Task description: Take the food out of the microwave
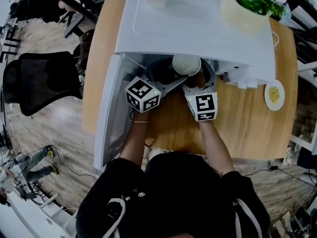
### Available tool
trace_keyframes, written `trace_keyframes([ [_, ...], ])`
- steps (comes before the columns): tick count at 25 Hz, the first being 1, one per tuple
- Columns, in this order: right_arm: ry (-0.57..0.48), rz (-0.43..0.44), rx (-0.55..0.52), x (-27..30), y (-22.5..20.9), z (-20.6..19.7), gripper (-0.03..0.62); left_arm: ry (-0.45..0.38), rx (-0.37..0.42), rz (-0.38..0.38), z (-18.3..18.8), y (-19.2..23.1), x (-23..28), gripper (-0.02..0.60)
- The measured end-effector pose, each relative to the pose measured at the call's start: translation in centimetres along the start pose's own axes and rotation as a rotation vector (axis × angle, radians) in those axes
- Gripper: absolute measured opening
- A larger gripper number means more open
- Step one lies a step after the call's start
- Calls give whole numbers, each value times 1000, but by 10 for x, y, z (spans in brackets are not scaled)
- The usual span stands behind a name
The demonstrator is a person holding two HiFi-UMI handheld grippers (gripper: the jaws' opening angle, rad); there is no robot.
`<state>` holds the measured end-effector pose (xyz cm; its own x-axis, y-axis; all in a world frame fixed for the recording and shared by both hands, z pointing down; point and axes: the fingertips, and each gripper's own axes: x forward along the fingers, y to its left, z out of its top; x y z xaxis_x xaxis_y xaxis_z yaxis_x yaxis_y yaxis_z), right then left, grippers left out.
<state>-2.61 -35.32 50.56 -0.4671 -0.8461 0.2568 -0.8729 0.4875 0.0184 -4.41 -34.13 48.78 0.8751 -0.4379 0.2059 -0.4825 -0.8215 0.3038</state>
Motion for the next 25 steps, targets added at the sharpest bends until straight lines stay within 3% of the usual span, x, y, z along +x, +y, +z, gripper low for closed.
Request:
trace_keyframes([
  [17, -86, 37, 12, -79, 10, 22, 431, -30, 61, 27, 12, -80, -16, 313],
  [25, -151, 81, 18, -127, 3, 33, 431, -45, 84, -38, 22, -130, -17, 313],
])
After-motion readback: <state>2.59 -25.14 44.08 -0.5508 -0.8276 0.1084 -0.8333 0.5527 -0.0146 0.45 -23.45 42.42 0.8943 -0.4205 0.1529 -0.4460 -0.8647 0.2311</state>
